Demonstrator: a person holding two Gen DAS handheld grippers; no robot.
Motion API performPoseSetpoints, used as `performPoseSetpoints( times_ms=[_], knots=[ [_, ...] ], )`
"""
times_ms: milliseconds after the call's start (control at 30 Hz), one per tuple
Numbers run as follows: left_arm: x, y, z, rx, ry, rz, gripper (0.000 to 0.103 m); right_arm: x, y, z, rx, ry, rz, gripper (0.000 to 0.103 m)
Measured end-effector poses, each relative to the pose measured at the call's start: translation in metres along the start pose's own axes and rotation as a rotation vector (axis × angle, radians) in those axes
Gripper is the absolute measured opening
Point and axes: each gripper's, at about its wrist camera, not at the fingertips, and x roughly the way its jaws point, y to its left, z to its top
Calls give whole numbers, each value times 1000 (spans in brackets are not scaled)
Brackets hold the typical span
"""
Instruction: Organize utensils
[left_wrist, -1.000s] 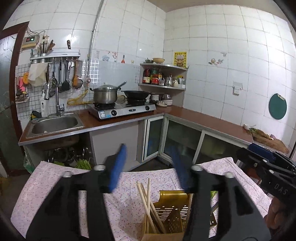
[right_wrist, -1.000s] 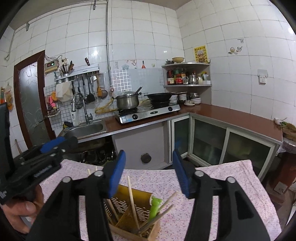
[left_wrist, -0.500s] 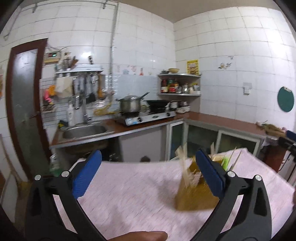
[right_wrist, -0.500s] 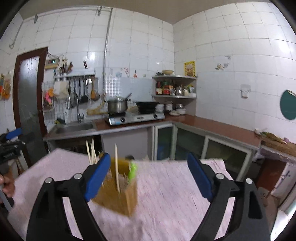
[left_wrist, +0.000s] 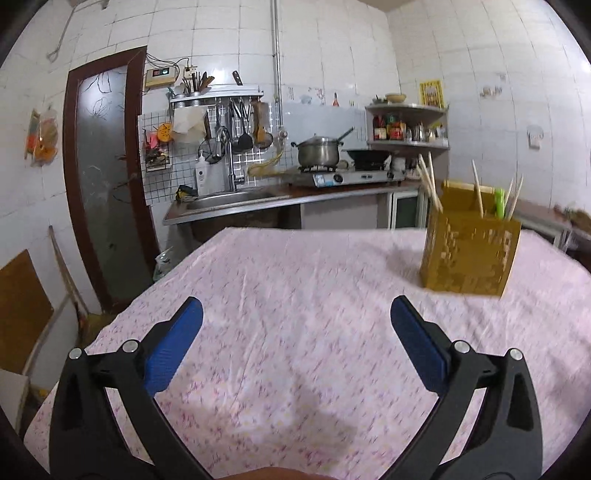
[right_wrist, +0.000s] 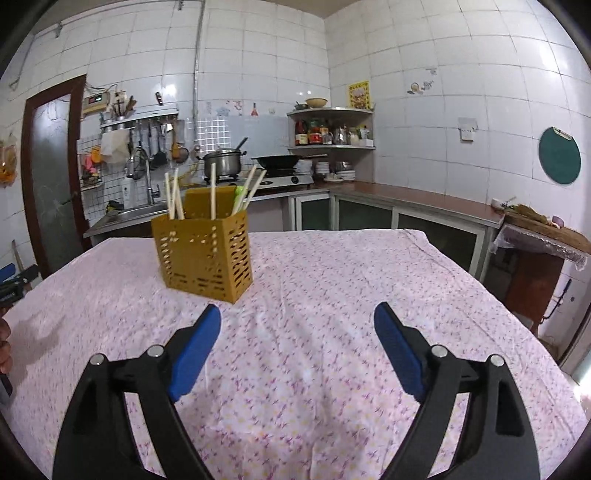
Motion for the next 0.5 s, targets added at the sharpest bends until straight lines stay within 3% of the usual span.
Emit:
performPoseSetpoints(
  times_ms=[267,500],
  knots=[
    [-8,-11,-12,57,-40,-5,98,2,18,-20,-58,-12,11,83],
    [-17,4,-16,-22,-87,3,98,-6,17,-22,-50,-43,10,83]
  ],
)
